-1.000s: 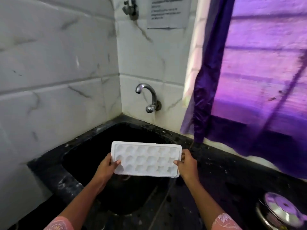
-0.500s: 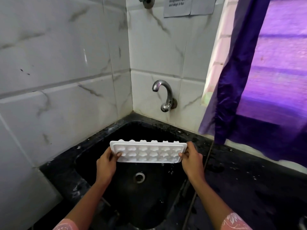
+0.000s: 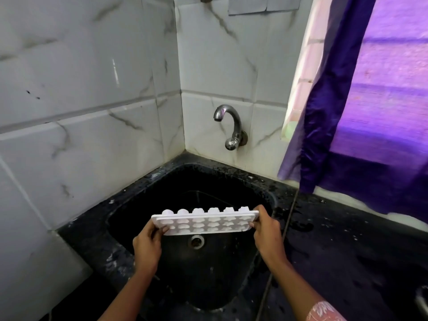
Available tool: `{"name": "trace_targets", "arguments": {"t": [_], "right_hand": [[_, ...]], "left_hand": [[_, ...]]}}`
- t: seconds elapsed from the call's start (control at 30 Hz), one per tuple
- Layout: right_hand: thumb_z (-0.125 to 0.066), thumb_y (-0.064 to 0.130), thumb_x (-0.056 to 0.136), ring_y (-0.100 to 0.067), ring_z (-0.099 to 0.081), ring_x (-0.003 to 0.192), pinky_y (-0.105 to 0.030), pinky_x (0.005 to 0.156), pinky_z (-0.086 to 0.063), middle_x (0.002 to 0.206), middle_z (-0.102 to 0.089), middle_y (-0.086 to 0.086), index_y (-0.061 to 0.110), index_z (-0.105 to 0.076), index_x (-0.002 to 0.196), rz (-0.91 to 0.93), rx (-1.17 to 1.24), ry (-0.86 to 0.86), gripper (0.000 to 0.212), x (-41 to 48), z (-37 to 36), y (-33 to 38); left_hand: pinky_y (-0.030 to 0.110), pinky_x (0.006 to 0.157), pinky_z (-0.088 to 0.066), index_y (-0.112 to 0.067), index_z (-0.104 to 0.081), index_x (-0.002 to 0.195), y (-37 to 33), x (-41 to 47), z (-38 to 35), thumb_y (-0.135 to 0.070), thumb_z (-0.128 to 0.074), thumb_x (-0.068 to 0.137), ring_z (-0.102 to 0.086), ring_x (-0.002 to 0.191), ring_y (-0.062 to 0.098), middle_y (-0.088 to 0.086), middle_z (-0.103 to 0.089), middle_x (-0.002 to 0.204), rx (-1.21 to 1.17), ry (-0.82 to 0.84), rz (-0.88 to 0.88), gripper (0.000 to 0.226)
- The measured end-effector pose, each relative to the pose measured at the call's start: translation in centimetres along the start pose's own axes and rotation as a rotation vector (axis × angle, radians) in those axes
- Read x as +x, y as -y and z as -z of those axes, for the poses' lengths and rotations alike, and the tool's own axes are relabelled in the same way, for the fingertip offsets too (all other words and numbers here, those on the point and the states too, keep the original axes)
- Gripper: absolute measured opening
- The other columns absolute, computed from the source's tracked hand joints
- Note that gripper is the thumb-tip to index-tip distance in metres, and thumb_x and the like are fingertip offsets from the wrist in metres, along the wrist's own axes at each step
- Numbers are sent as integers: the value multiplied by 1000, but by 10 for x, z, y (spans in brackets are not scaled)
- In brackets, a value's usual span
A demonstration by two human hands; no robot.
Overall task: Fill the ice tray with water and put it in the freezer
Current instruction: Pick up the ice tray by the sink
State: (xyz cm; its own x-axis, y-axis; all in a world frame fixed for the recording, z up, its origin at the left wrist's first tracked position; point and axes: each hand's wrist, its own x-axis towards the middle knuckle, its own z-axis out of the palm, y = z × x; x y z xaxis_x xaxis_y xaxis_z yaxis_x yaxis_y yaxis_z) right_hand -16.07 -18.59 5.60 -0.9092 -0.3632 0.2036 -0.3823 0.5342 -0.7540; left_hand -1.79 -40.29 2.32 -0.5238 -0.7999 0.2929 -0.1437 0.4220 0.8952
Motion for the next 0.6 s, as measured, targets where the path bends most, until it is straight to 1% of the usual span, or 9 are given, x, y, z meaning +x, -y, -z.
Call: {"name": "trace_targets", "arguments": {"t": [0.1, 0.17, 0.2, 0.27, 0.33, 0.4, 0.47, 0.5, 0.6], "right_hand": [[-52, -8, 81, -21, -63, 76, -32, 64, -47, 80, -65, -8, 18, -43, 83, -41, 62, -21, 27, -3, 6, 1], [-55, -7, 81, -22, -63, 78, -33, 65, -48, 84, -67, -10, 17, -42, 85, -78, 120, -47, 27, -4, 10, 2], [-55, -8, 81, -21, -63, 77, -27, 64, -48, 86, -67, -10, 18, -41, 84, -101, 150, -57, 30, -5, 12, 3], [-53, -11, 80, -18, -59, 74, -10, 55, -41, 85, -66, -10, 25, -40, 77, -158, 218, -92, 38, -7, 15, 3], [-53, -10, 81, -18, -57, 73, -8, 51, -39, 85, -65, -9, 27, -42, 75, -197, 256, -131, 39, -9, 21, 0], [-56, -6, 82, -20, -59, 78, -13, 55, -41, 88, -66, -7, 23, -48, 83, -230, 283, -146, 30, -14, 28, -3], [-58, -1, 83, -20, -60, 83, -26, 66, -45, 90, -67, -7, 19, -53, 89, -264, 300, -145, 22, -23, 38, -9], [-59, 0, 84, -21, -61, 84, -28, 71, -46, 91, -66, -7, 17, -56, 93, -280, 303, -146, 20, -27, 44, -13], [-59, 5, 85, -24, -61, 88, -30, 76, -46, 89, -64, -7, 14, -61, 109, -321, 291, -156, 26, -43, 68, -29]], "left_hand": [[2, 68, -40, -10, -67, 95, 1, 0, -3, -1, -64, 83, -61, 81, 8, -7, -67, 80, -8, 23, -4, 16], [12, 73, -41, -7, -65, 102, -1, 0, -7, -2, -64, 84, -61, 87, 15, 0, -68, 86, -42, 18, 9, 19], [19, 78, -42, -6, -62, 108, -5, 0, -9, -2, -64, 83, -61, 90, 17, 3, -68, 92, -70, 9, 30, 25], [29, 82, -43, -7, -54, 119, -12, -2, -11, -4, -65, 83, -60, 93, 19, 4, -64, 98, -110, 3, 52, 37], [30, 80, -43, -11, -51, 121, -19, -7, -13, -7, -64, 85, -60, 91, 19, 4, -63, 100, -96, 38, 24, 38], [25, 76, -41, -14, -52, 124, -29, -13, -14, -9, -60, 88, -59, 90, 18, 4, -63, 101, -63, 89, -13, 37], [24, 78, -39, -15, -51, 130, -40, -18, -19, -12, -56, 91, -59, 95, 20, 7, -63, 105, -19, 116, -43, 39], [26, 81, -40, -15, -50, 133, -43, -21, -22, -14, -55, 92, -59, 100, 23, 9, -64, 109, 19, 123, -56, 41], [31, 83, -42, -18, -45, 138, -53, -35, -37, -20, -51, 94, -60, 105, 30, 13, -65, 114, 166, 168, -124, 44]]}}
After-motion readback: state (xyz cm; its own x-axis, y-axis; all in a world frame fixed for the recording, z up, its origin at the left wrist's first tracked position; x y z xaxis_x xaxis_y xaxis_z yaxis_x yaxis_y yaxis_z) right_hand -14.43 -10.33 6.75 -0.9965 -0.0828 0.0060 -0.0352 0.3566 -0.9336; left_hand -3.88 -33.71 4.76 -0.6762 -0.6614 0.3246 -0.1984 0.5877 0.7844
